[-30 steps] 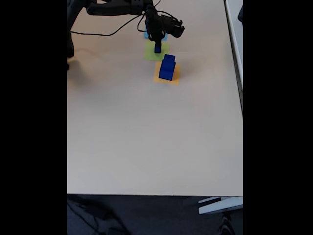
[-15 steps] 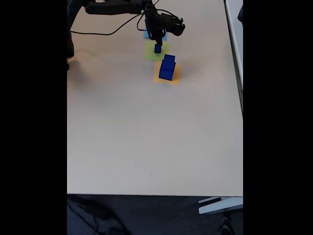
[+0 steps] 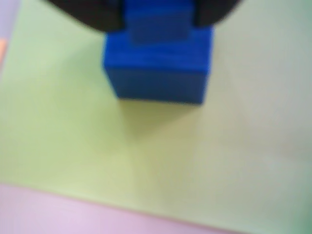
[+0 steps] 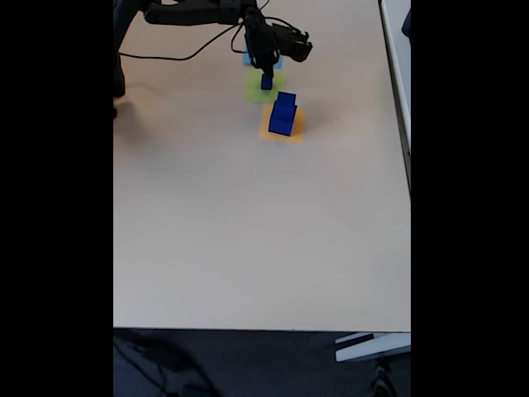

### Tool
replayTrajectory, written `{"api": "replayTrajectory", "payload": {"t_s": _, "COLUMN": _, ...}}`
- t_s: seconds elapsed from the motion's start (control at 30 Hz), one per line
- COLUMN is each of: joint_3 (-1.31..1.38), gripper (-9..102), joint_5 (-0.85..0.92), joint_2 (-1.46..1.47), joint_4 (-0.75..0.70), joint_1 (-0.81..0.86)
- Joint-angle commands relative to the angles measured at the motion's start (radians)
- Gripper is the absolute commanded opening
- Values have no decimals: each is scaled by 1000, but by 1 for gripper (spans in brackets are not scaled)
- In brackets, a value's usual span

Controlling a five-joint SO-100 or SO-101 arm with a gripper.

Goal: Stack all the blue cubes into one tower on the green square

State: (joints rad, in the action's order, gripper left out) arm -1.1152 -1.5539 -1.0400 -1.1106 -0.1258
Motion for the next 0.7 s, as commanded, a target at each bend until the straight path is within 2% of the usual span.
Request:
{"api": "replayTrajectory", "payload": {"t_s": 0.0, "joint_3": 5, "gripper": 1, "joint_5": -12, "joint_2": -92, "joint_4": 15, "joint_1": 0}}
{"api": "replayTrajectory", "payload": {"t_s": 0.67, "joint_3": -18, "gripper": 1, "joint_5": -21, "joint_2": -92, "joint_4": 32, "joint_1": -8}}
